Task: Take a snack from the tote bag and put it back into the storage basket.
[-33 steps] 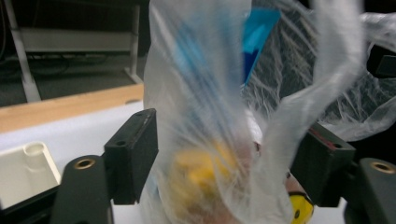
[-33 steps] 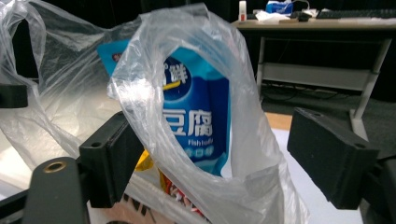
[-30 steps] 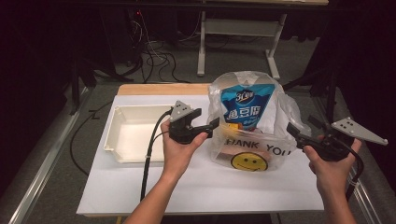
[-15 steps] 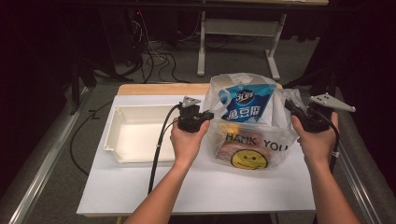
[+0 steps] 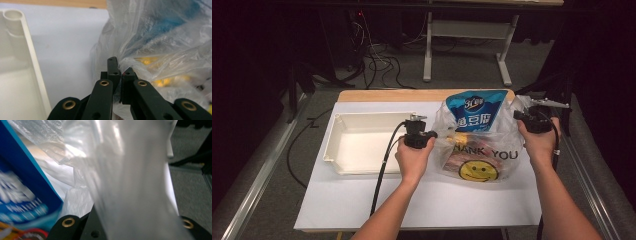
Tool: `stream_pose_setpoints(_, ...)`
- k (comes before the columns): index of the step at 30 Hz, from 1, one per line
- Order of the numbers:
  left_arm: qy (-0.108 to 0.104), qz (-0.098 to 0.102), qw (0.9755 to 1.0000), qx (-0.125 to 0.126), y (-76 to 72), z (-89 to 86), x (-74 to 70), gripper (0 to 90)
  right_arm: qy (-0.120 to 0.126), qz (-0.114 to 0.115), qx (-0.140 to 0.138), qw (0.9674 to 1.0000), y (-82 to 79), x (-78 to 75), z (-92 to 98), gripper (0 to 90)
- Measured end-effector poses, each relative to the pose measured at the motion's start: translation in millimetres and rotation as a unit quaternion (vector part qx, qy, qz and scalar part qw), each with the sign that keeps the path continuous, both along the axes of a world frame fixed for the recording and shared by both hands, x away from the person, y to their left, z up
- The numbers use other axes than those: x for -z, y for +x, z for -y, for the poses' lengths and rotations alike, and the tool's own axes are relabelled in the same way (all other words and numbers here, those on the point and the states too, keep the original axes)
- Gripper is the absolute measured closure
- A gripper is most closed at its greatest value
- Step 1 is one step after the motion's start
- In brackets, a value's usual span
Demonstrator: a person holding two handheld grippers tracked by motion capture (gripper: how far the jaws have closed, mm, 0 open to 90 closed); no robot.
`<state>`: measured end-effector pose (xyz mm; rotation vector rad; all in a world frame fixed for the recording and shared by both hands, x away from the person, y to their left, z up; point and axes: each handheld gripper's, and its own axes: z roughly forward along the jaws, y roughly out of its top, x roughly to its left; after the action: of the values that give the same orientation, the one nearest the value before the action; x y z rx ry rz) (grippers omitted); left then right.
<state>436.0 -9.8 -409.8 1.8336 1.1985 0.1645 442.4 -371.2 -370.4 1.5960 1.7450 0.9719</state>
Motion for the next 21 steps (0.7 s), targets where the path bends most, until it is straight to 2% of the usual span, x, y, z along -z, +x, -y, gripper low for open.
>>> stream_pose_setpoints(2, 0.008, -0.001, 1.0, 0.004, -7.9, 1.5, 7.3, 89.6, -0.004, -0.023, -0.006, 0.9997, -0.7, 13.7, 2.0, 90.0)
stream_pose_setpoints(5, 0.019, -0.004, 0.9997, 0.014, -17.8, 3.5, 20.0, 89.9, 0.017, -0.049, -0.013, 0.9985, -5.3, 28.4, 6.4, 90.0)
stream_pose_setpoints(6, 0.024, -0.003, 0.9996, 0.017, -20.4, 4.8, 23.6, 89.9, 0.012, -0.05, -0.016, 0.9985, -9.3, 33.6, 6.3, 90.0)
stream_pose_setpoints(9, 0.049, 0.0, 0.9986, 0.018, -28.4, 9.6, 29.6, 90.0, 0.003, -0.064, -0.023, 0.9977, -15.4, 44.3, 4.6, 90.0)
stream_pose_setpoints(11, 0.08, 0.023, 0.9964, 0.018, -36.9, 13.6, 31.7, 90.0, -0.001, -0.082, -0.024, 0.9963, -16.9, 52.8, 4.3, 90.0)
stream_pose_setpoints(14, 0.096, 0.02, 0.995, 0.019, -42.0, 17.1, 42.2, 90.0, -0.006, -0.104, -0.023, 0.9943, -15.7, 63.9, 5.2, 90.0)
stream_pose_setpoints(15, 0.097, 0.017, 0.995, 0.016, -43.8, 17.2, 48.2, 89.9, -0.008, -0.119, -0.019, 0.9927, -14.2, 72.1, 5.8, 90.0)
stream_pose_setpoints(16, 0.086, 0.017, 0.9961, 0.014, -45.3, 15.8, 53.3, 89.9, -0.008, -0.119, -0.019, 0.9927, -14.2, 72.1, 5.8, 90.0)
stream_pose_setpoints(18, 0.071, 0.004, 0.9974, 0.013, -47.8, 12.2, 61.6, 89.8, 0.009, -0.126, -0.019, 0.9918, -15.0, 78.5, 7.1, 90.0)
stream_pose_setpoints(20, 0.064, -0.007, 0.9978, 0.013, -50.7, 9.8, 71.8, 89.8, 0.022, -0.102, -0.014, 0.9944, -20.4, 79.3, 7.8, 90.0)
stream_pose_setpoints(21, 0.056, 0.003, 0.9984, 0.01, -53.4, 8.3, 74.3, 89.9, 0.025, -0.097, -0.017, 0.9948, -23.0, 79.4, 7.4, 90.0)
